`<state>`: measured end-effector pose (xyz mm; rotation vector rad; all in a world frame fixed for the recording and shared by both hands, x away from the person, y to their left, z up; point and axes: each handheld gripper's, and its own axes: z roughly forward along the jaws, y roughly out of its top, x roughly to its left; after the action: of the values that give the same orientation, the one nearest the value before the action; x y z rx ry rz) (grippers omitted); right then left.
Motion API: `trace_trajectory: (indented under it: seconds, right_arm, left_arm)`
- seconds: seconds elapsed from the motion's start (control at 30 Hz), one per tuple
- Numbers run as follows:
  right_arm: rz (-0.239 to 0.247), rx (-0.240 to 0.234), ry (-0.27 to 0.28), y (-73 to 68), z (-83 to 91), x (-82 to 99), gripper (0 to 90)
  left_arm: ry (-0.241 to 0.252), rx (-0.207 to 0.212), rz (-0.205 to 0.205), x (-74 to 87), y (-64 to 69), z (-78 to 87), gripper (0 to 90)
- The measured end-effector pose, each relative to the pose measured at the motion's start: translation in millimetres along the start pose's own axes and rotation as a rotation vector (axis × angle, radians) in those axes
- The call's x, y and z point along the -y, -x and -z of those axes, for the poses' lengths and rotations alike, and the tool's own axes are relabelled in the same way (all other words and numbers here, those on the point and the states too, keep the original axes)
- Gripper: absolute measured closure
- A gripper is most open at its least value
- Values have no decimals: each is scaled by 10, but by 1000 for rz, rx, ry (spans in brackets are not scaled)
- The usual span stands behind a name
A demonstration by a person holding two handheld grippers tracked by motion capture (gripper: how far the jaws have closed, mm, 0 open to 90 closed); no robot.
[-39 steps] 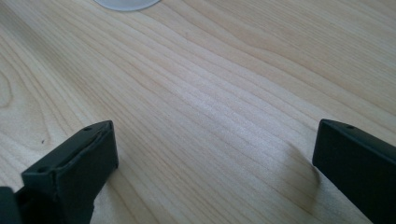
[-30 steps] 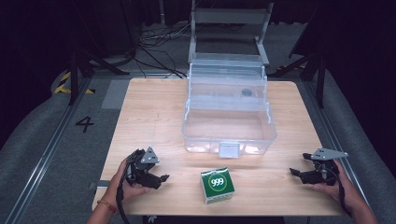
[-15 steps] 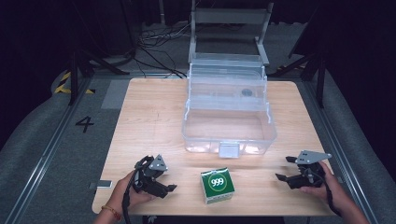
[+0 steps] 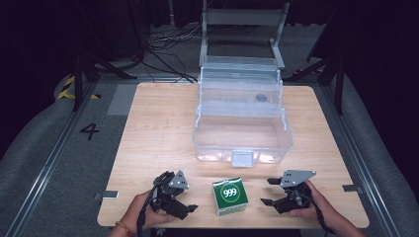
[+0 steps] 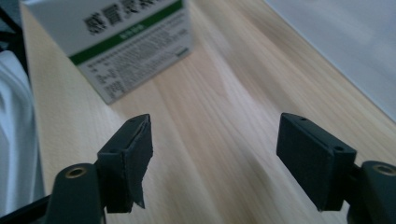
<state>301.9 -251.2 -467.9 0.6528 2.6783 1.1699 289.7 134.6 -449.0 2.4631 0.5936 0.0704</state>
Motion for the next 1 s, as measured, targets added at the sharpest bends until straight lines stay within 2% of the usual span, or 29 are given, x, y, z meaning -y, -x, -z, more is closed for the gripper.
trace_trajectory:
  seconds: [0.07, 0.13, 0.2, 0.27, 0.37, 0.5, 0.57, 0.63, 0.7, 0.77, 0.8, 0.9, 0.93, 1.0]
  right_arm:
    - [16, -19, 2, -65, -58, -46, 308]
    - [15, -65, 14, -128, -100, -76, 310]
    - [36, -79, 6, -202, -155, -104, 317]
    - [27, -84, 10, -252, -210, -132, 345]
    - [25, -107, 21, -320, -313, -197, 346]
    - [31, -141, 28, -392, -375, -260, 347]
    - [52, -119, 25, -455, -384, -264, 358]
    - [45, -116, 30, -467, -392, -266, 368]
    - [54, -86, 36, -471, -415, -295, 409]
    - [54, -80, 53, -459, -436, -341, 449]
    - [58, -70, 58, -451, -459, -379, 463]
    - [69, -63, 64, -435, -509, -450, 489]
    - [66, -53, 66, -421, -533, -477, 500]
    - [61, -24, 69, -384, -594, -544, 527]
  left_arm:
    - [-1, -3, -6, -18, 30, 3, 160]
    - [10, 4, -3, -20, 41, 3, 160]
    - [-5, 3, -20, -20, 46, -4, 160]
    - [-13, -3, -23, -16, 42, -14, 162]
    - [-10, -13, -9, 7, 12, -9, 161]
    - [0, -4, -12, 29, -5, 24, 161]
    - [-1, 7, -30, 33, 18, 25, 159]
    - [-17, 18, -40, 26, 38, 16, 159]
    - [-17, 7, -46, 15, 57, -1, 159]
    - [-17, -3, -48, 2, 78, -1, 156]
    - [-12, -16, -62, -9, 81, 16, 152]
    - [-2, -15, -68, -16, 63, 56, 146]
    - [0, -38, -74, -24, 40, 85, 146]
    - [9, -58, -70, -29, 6, 113, 147]
